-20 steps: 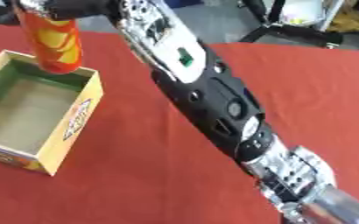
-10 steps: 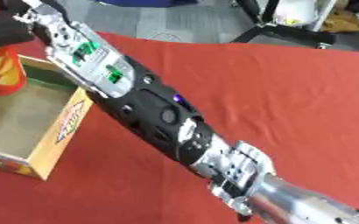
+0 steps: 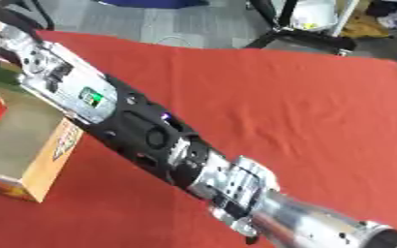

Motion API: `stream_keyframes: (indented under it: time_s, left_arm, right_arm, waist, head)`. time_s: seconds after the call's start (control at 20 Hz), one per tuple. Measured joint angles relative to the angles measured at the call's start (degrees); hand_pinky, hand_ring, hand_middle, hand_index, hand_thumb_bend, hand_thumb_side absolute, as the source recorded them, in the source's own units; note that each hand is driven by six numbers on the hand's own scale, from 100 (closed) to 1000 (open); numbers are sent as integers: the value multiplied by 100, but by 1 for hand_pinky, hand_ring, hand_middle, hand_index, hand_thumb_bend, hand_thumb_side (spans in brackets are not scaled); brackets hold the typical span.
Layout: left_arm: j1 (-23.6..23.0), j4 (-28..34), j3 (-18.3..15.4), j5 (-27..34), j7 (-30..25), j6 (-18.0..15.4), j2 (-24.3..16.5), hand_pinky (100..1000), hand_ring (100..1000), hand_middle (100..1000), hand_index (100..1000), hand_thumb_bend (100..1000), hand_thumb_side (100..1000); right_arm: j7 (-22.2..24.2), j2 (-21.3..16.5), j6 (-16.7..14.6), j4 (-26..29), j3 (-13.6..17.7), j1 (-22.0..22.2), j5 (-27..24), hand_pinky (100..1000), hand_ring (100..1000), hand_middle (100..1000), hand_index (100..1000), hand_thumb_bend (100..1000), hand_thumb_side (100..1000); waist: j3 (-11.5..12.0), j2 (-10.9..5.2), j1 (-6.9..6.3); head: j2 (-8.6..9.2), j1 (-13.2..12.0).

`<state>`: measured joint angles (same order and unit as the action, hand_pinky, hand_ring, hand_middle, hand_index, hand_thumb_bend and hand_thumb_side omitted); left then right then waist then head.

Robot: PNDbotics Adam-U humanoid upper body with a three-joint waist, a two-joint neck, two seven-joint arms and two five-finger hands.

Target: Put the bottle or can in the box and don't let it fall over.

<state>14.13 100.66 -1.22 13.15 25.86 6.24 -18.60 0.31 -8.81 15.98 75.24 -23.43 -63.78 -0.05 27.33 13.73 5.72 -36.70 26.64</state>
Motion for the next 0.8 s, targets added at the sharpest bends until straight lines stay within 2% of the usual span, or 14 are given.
stream_keyframes:
  time_s: [0.3,0.6,0.8]
  left_arm:
    - [-8,0,-3,-1,-4,-4,3,719,823,688,693,892,826]
    - [-57,0,-8,-5,-5,-5,4,720,823,689,694,893,826]
    - [-93,-1,-13,-5,-10,0,4,721,823,689,694,890,827]
  right_arm:
    - [229,1,-43,-52,125,28,158,1000,1000,900,1000,228,572]
    - [222,-4,-66,-52,206,74,147,1000,994,867,999,209,532]
    - [189,-50,-51,22,258,132,1,1000,949,840,986,187,456]
  waist:
    - [-14,0,-1]
    - [-56,0,-1]
    - [-121,-2,-19]
  head:
    - [0,-13]
    - [0,-61]
    - [-2,-132]
